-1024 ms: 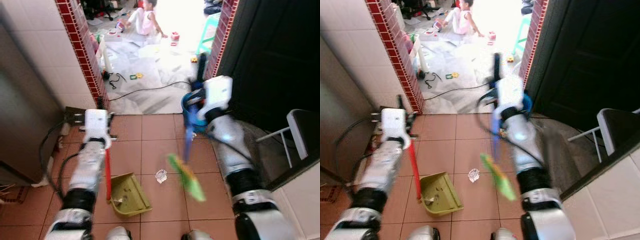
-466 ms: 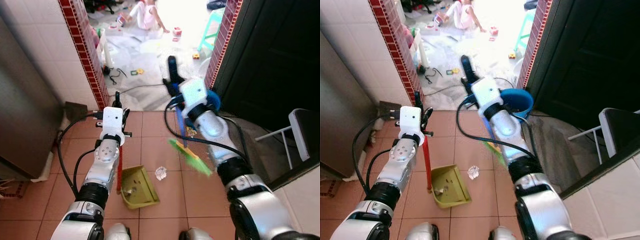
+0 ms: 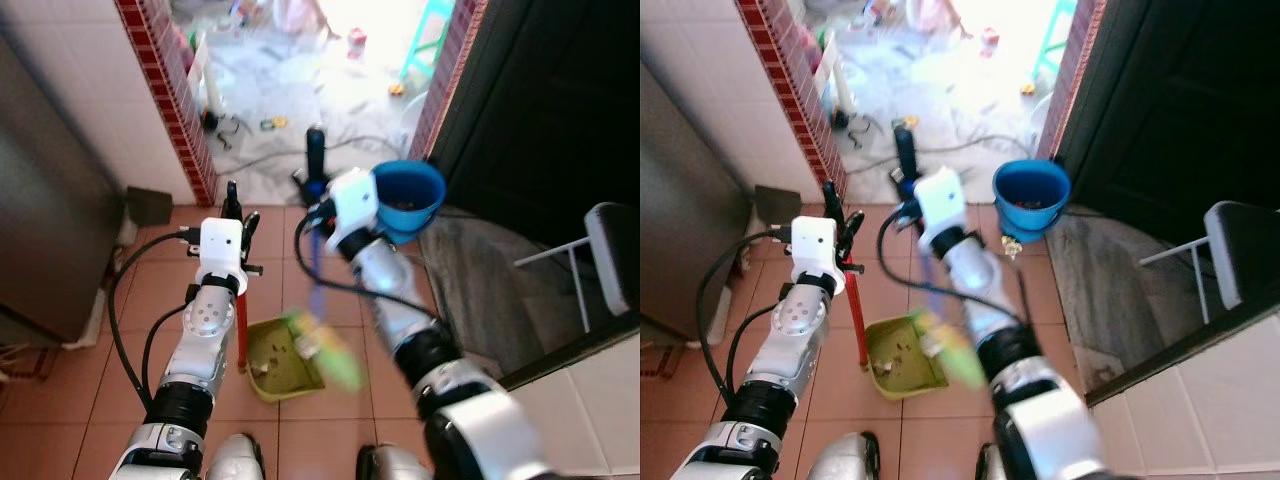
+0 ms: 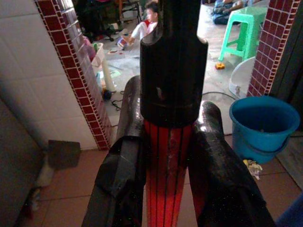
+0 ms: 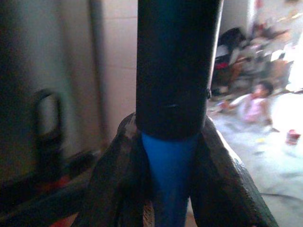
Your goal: Sweep floor
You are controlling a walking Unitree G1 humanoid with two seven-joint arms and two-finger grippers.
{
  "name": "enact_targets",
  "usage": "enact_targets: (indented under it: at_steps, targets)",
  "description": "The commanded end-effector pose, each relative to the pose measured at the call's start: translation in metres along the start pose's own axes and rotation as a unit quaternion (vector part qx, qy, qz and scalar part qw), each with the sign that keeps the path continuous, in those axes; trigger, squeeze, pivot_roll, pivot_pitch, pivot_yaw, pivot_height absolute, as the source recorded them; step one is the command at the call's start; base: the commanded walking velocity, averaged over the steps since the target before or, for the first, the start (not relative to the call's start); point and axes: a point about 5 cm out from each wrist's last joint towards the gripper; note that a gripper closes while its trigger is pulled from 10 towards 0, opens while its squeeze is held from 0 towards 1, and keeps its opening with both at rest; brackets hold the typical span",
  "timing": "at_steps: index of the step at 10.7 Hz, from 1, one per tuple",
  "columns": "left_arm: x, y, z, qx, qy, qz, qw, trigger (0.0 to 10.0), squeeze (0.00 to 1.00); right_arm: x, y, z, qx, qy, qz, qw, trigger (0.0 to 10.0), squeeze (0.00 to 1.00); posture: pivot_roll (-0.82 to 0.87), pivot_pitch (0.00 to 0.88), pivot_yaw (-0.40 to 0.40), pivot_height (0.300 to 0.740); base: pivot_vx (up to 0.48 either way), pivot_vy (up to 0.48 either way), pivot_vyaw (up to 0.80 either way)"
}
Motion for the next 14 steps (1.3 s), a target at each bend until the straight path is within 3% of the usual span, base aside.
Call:
enact_targets:
  at_steps: [1, 4, 6, 7, 8, 9, 11, 14]
  targets:
    - [-0.002, 0.002, -0.001, 0.003, 0.002, -0.002, 1.0, 10.0, 0.0, 0.003, 0.001, 0.008, 0.007, -0.018, 0.01, 1.0, 10.0, 0.0, 0.04, 0.157, 0.029, 0.74, 0.0, 0.0, 0.0]
    - [0.0, -0.001, -0.004, -0.019, 0.021, -0.007, 1.0, 10.0, 0.0, -0.001, -0.011, 0.03, 0.067, -0.03, 0.069, 0.995, 10.0, 0.0, -0.01, 0.133, 0.016, 0.74, 0.0, 0.0, 0.0]
    - [-0.001, -0.008, -0.005, -0.047, 0.028, -0.04, 0.998, 10.0, 0.0, 0.0, -0.024, 0.047, 0.1, -0.038, 0.058, 0.993, 10.0, 0.0, -0.02, 0.121, 0.018, 0.74, 0.0, 0.0, 0.0]
    - [-0.001, -0.013, -0.005, -0.082, 0.031, -0.068, 0.994, 10.0, 0.0, -0.004, -0.033, 0.06, 0.081, -0.045, 0.048, 0.995, 10.0, 0.0, -0.04, 0.095, 0.022, 0.74, 0.0, 0.0, 0.0]
    - [-0.001, -0.014, -0.005, -0.084, 0.031, -0.071, 0.993, 10.0, 0.0, -0.007, -0.034, 0.062, 0.076, -0.045, 0.047, 0.995, 10.0, 0.0, -0.04, 0.092, 0.022, 0.74, 0.0, 0.0, 0.0]
    - [-0.004, -0.013, -0.005, -0.088, 0.029, -0.087, 0.992, 10.0, 0.0, -0.017, -0.04, 0.072, 0.034, -0.058, 0.027, 0.997, 10.0, 0.0, -0.05, 0.065, 0.021, 0.74, 0.0, 0.0, 0.0]
    - [-0.004, -0.015, -0.009, -0.063, 0.042, -0.093, 0.993, 10.0, 0.0, -0.026, -0.052, 0.092, 0.045, -0.085, -0.047, 0.994, 10.0, 0.0, -0.06, 0.039, 0.021, 0.74, 0.0, 0.0, 0.0]
    - [0.0, -0.023, -0.012, -0.066, 0.058, -0.108, 0.99, 10.0, 0.0, -0.021, -0.078, 0.128, 0.041, -0.13, -0.12, 0.983, 10.0, 0.0, -0.08, 0.019, 0.027, 0.74, 0.0, 0.0, 0.0]
Point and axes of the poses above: a point about 5 cm out from each wrist's last joint towards the gripper, its own x axis pointing out of the wrist towards the gripper, its own z axis along the axis of the wrist's last joint, y = z × x, and after that the axes turned 2 degrees about -x, right-handed
